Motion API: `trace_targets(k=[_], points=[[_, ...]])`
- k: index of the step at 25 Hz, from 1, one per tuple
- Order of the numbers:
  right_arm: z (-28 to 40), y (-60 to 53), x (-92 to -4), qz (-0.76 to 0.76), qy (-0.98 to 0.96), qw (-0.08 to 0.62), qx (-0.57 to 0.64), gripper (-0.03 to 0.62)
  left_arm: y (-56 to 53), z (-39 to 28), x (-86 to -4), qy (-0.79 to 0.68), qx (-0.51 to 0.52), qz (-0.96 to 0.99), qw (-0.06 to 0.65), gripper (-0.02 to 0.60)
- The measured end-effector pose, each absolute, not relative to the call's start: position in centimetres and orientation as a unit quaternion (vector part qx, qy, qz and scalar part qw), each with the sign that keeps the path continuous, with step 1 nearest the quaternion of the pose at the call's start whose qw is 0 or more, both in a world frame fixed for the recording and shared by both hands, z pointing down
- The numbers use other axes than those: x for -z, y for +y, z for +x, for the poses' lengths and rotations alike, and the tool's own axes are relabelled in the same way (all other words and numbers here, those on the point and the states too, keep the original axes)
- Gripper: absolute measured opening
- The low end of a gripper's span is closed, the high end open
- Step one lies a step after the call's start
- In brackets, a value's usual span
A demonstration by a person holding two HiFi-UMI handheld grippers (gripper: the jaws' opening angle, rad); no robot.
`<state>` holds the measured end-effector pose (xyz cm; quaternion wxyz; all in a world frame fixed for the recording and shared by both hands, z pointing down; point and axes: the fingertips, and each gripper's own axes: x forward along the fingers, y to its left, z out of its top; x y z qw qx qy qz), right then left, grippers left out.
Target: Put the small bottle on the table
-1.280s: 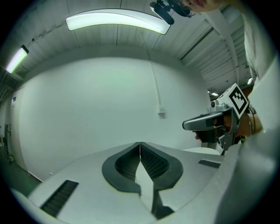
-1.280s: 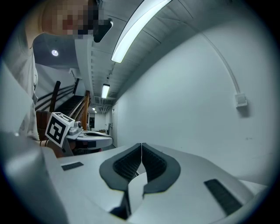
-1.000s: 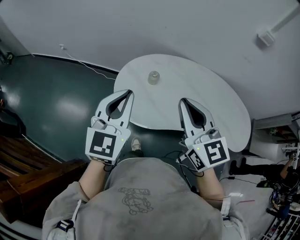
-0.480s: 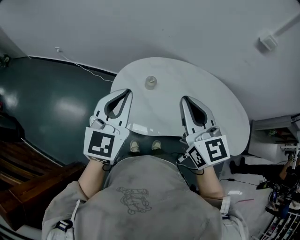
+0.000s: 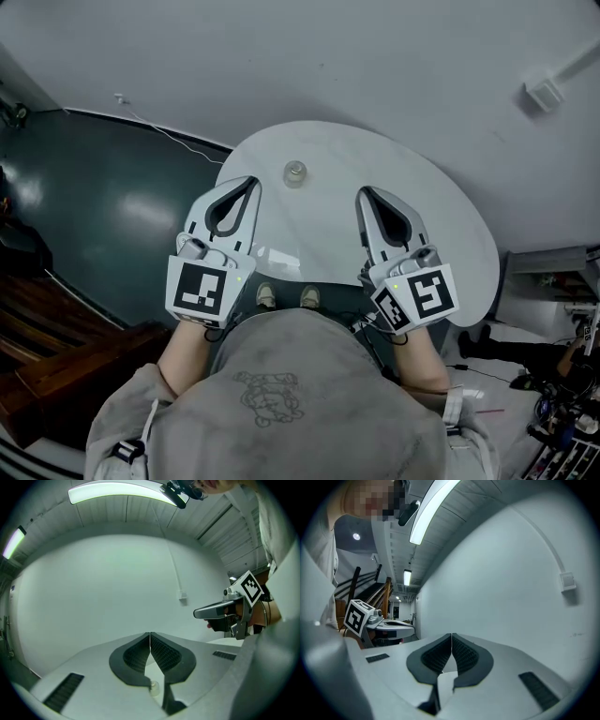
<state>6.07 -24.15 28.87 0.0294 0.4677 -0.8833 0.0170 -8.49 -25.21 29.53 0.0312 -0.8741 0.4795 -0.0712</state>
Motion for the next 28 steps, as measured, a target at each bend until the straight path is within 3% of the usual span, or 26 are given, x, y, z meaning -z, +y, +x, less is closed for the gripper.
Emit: trace_targets(k=[16,18,23,28], points=[[8.9,-29.0,-30.4,0.455,-0.889,0.039,-0.022,0.029,-30.2,-5.7,-28.6,0.501,0.054,-0.863,0.047,0.027],[8.8,-29.6,-30.6,0.455,-0.89,0.041,-0.019,0.029,-31.0,-5.0,-29.3,0.489,0.065,-0.869,0.043,0.141],[9.0,-31.4,-31.0,0.463,-0.886,0.037,-0.021,0.029,-33.2,-3.5,-32.0,0.464,0.084,-0.881,0.035,0.287],[9.5,-33.4,-32.6,0.472,-0.88,0.043,-0.03,0.029,-35.6,-2.1,-35.8,0.457,0.095,-0.884,0.033,0.327]])
